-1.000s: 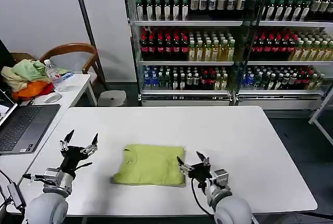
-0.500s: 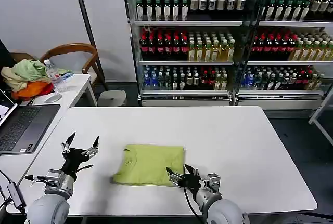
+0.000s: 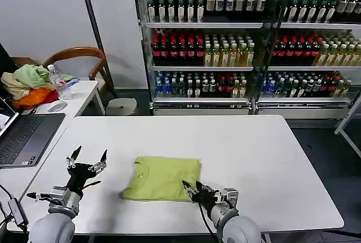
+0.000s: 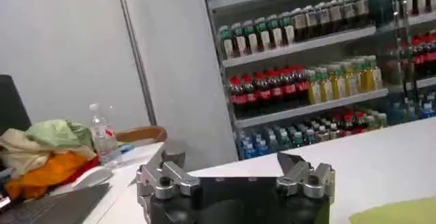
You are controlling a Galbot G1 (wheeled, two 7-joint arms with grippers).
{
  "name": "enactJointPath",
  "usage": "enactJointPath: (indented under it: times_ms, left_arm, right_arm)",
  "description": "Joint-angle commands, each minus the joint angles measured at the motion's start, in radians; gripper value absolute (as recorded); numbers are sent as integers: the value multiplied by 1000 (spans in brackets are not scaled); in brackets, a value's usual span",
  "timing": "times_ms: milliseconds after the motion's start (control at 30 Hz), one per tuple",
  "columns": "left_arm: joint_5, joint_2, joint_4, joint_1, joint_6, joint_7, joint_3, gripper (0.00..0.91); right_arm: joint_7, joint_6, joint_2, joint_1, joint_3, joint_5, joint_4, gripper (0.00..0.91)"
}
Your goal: Fold and organize the clothes.
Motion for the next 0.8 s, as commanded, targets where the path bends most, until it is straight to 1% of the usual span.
enactJointPath:
  times_ms: [33, 300, 333, 400, 633, 800]
  left_arm:
    - [4, -2, 2, 3, 1, -1, 6, 907]
    - [5, -2, 2, 3, 1, -2, 7, 907]
    - [5, -1, 3, 4, 1, -2, 7, 907]
    - [4, -1, 5, 3, 1, -3, 7, 907]
    - [4, -6, 5, 0, 1, -3, 17, 907]
    - [4, -8, 3, -2, -1, -4, 23, 907]
  right_arm:
    - [13, -1, 3, 9, 0, 11, -6, 0]
    - [-3, -14, -16, 25, 19, -53, 21, 0]
    - [-12, -16, -22, 26, 30, -80, 30, 0]
    - [-18, -19, -33, 29, 47, -106, 39, 0]
    - [-35, -41, -80, 31, 120, -135, 71, 0]
    - [-49, -32, -87, 52, 160, -152, 21, 0]
